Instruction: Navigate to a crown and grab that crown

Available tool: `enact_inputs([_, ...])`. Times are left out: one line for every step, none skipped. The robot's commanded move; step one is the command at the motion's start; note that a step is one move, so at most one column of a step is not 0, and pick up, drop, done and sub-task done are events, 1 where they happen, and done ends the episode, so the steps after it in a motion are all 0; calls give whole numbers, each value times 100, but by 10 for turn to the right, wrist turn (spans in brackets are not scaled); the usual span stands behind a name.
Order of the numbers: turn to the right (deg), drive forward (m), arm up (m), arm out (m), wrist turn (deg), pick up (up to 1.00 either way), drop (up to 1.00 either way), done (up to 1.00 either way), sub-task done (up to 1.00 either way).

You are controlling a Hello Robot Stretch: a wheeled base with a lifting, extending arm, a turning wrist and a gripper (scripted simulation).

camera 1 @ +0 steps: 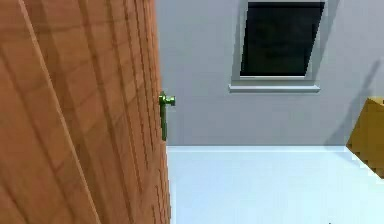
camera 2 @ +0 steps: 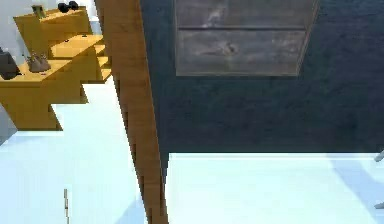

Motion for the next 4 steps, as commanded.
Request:
enact_inputs([360,0,0,0,0,0,0,0,0])
enact_inputs([0,75,0,0,0,0,0,0,0])
enact_inputs([450,0,0,0,0,0,0,0,0])
enact_inputs([0,100,0,0,0,0,0,0,0])
